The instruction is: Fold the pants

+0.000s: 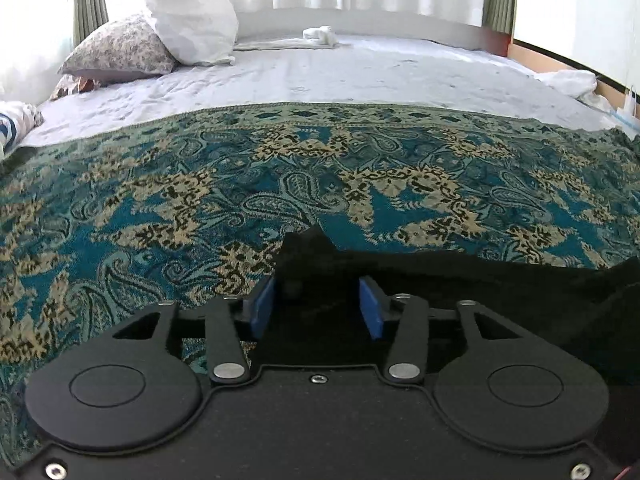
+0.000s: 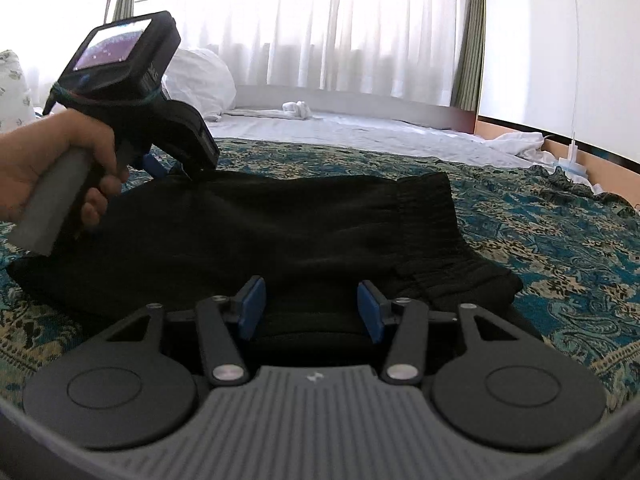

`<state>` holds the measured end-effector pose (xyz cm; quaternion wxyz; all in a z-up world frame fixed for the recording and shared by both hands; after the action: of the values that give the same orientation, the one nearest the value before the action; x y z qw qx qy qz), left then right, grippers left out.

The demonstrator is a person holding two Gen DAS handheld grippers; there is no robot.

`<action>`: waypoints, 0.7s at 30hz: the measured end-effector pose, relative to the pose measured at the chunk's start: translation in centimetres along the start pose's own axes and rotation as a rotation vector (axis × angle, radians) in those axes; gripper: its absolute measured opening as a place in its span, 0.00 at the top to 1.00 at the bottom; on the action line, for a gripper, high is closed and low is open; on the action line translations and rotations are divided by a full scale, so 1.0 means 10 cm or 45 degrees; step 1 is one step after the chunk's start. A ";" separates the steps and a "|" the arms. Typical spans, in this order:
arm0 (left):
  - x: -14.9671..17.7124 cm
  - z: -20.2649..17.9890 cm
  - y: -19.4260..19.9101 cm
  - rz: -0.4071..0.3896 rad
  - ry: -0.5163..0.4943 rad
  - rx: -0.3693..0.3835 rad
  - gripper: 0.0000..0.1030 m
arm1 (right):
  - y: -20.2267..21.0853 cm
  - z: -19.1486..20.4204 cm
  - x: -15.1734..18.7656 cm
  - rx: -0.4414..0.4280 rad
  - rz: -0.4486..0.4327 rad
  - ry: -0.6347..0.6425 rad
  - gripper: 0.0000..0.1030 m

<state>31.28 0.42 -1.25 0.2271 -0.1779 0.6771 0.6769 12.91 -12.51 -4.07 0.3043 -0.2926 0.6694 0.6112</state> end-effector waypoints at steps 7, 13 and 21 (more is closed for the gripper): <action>-0.01 0.08 0.06 0.025 0.063 0.048 0.54 | 0.02 -0.03 -0.04 -0.038 0.013 -0.019 0.34; 0.13 0.05 0.33 -0.019 0.017 0.035 0.55 | 0.18 -0.14 -0.05 -0.068 -0.015 -0.067 0.31; 0.68 0.02 0.88 -0.086 -0.002 0.095 0.45 | 0.42 -0.26 0.01 -0.030 -0.039 -0.094 0.26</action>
<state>20.78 1.25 2.34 0.2570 -0.1915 0.6953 0.6433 9.49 -14.81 -1.24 0.3348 -0.2834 0.6460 0.6248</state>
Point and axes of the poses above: each gripper's, at about its wrist camera, not at the fingertips, and y roughly against the way its jaws point, z to its left, x to its underside, the point moved 4 cm from there along -y, roughly the way its jaws point, and after that the axes turned 14 degrees about z, right-handed, at the moved point
